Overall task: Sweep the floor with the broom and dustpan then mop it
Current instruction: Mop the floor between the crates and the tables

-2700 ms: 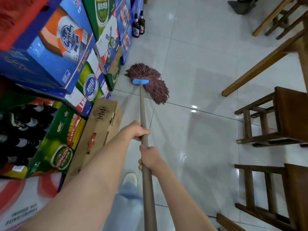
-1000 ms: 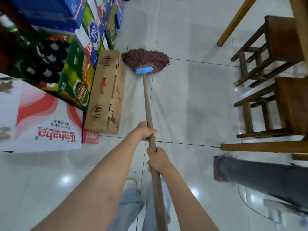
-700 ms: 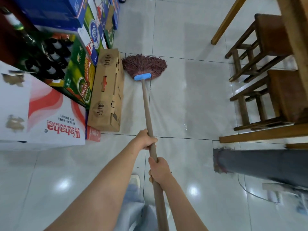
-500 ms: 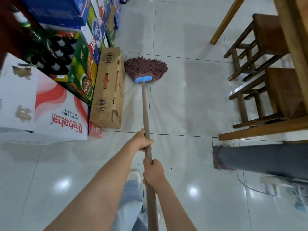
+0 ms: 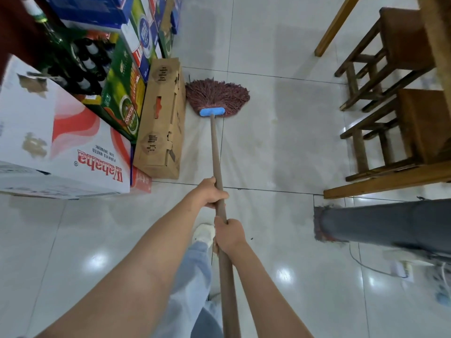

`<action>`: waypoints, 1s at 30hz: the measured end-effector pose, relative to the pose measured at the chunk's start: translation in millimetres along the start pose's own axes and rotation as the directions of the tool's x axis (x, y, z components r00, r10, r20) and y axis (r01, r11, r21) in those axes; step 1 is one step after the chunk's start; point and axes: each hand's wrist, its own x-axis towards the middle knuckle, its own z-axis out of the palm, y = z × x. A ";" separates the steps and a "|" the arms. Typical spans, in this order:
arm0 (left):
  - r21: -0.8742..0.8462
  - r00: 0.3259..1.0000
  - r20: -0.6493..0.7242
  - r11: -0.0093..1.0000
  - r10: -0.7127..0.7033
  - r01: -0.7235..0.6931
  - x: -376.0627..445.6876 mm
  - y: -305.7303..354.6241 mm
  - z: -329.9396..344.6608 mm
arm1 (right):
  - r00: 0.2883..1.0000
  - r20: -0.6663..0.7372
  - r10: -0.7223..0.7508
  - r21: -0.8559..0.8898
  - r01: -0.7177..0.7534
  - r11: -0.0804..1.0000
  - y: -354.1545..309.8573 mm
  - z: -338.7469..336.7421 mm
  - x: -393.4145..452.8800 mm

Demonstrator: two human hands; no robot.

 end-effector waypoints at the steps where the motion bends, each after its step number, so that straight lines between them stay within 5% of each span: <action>1: 0.000 1.000 0.002 1.000 -0.011 0.011 3.9 0.3 2.5 | 1.000 -0.007 0.006 -0.009 -0.006 1.000 1.2 -2.1 3.3; 17: 0.023 1.000 -0.014 0.999 -0.026 0.026 70.8 112.9 -45.9 | 0.999 0.032 0.002 0.043 -0.004 0.999 -118.4 -29.3 67.2; 30: 0.028 0.998 -0.045 0.999 -0.041 0.042 63.7 96.5 -1.0 | 0.998 0.060 0.006 -0.025 -0.005 1.000 -82.4 -64.3 58.5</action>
